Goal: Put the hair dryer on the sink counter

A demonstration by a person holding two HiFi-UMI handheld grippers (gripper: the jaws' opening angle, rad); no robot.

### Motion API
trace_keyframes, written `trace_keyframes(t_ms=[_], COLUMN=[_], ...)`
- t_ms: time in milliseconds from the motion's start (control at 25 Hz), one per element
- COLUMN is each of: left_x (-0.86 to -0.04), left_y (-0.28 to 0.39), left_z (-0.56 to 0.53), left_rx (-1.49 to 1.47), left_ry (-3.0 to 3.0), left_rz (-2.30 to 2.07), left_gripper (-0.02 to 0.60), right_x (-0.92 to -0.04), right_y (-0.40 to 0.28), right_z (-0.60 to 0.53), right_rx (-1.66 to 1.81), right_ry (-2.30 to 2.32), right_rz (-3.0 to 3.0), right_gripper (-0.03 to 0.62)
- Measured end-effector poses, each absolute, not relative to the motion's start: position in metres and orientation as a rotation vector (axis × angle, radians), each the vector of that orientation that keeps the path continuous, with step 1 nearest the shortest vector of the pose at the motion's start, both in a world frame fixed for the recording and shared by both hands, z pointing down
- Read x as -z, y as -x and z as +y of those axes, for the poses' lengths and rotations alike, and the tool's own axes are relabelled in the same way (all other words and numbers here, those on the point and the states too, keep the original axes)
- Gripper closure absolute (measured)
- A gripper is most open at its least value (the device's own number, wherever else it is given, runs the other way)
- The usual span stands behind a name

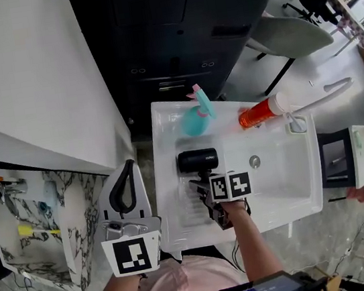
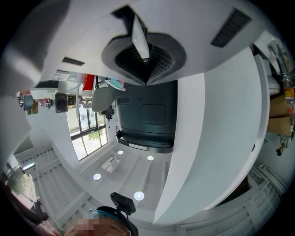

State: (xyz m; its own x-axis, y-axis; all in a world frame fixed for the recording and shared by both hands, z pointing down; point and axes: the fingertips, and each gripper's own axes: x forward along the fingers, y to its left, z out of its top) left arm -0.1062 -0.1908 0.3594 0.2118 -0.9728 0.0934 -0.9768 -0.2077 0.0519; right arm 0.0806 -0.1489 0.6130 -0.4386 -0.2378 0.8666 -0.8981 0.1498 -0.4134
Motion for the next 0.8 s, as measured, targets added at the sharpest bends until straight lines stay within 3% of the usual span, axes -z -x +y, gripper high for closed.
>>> trace_keyframes(t_ms=[400,440,720,800], left_x=[-0.319,-0.311,-0.240,-0.222], left_y=[0.089,0.087,0.076,0.072], left_z=[-0.175,-0.174,-0.165,-0.158], left_rx=[0.006,0.020,0.099,0.137], left_ry=[-2.456,-2.469,-2.636,-2.661], left_rz=[-1.878,-1.875,-1.875,-1.867], left_gripper=[0.571,0.572,0.572,0.571], right_x=[-0.497,-0.473,-0.322,-0.296], right_y=[-0.089,-0.086,-0.065,-0.061], right_z=[-0.159,-0.162,-0.152,-0.143], right_rx=[-1.108,-1.060,-0.432,-0.290], right_ry=[-1.298,-1.345,-1.616,-1.632], right_rz=[-2.083,-2.162,-2.540,-2.603], right_gripper=[0.240,0.261,0.579,0.592])
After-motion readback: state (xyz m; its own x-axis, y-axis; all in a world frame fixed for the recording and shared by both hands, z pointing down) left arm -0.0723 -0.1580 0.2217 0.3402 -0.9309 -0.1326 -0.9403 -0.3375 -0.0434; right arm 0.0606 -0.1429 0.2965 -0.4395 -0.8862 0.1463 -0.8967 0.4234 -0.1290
